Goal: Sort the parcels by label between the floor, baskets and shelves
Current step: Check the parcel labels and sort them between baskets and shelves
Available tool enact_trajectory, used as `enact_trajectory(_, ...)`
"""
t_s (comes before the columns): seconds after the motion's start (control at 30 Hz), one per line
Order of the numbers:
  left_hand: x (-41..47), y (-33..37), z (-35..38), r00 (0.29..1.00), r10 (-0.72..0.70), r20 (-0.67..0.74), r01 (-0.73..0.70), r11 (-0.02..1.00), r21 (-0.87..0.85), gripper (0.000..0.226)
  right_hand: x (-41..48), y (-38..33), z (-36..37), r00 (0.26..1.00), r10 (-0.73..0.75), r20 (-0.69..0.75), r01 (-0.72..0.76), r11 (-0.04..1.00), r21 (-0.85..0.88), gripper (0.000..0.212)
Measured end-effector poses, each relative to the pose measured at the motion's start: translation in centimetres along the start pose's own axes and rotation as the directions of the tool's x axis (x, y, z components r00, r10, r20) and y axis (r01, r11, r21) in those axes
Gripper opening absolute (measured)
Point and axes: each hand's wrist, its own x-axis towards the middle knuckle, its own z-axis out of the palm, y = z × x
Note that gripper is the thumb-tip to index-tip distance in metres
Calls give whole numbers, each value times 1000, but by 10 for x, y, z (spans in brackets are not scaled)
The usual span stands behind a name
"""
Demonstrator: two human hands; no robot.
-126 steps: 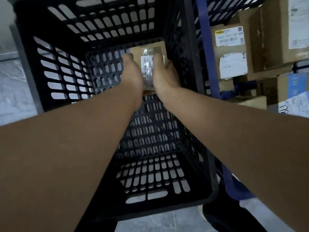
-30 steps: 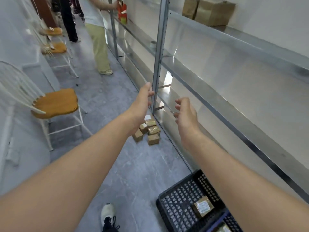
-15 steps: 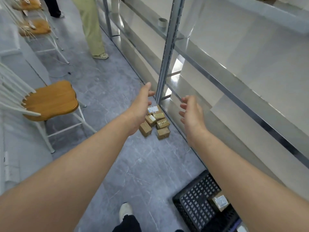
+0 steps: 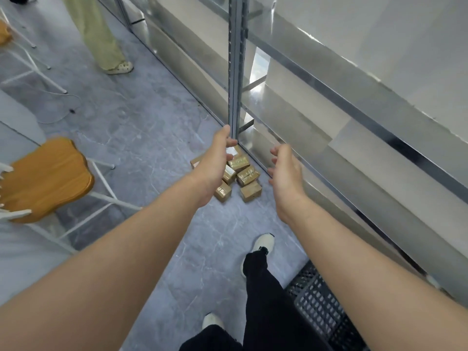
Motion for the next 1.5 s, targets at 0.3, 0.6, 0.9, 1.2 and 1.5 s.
enact_trajectory(0.3, 189, 26, 56, 980, -192, 43, 191, 981, 21, 55, 188, -11, 16, 971, 241, 13, -241, 970, 15, 31)
enact_trajectory(0.6, 350, -5, 64, 942, -335, 32, 336, 940, -50, 56, 326, 43, 70, 921, 386, -62, -389, 919, -61, 30)
enact_trajectory(0.9, 500, -105, 58, 877, -470, 101, 477, 878, -52, 53, 440, 150, 125, 863, 477, -167, -499, 857, -132, 31)
enact_trajectory(1.2, 602, -248, 90, 817, -575, 42, 577, 815, -60, 58, 555, 297, 138, 838, 535, -106, -546, 826, -143, 28)
enact_trajectory(1.5, 654, -369, 130, 731, -683, -13, 671, 721, -174, 62, 627, 416, 122, 870, 490, -53, -483, 825, -293, 33)
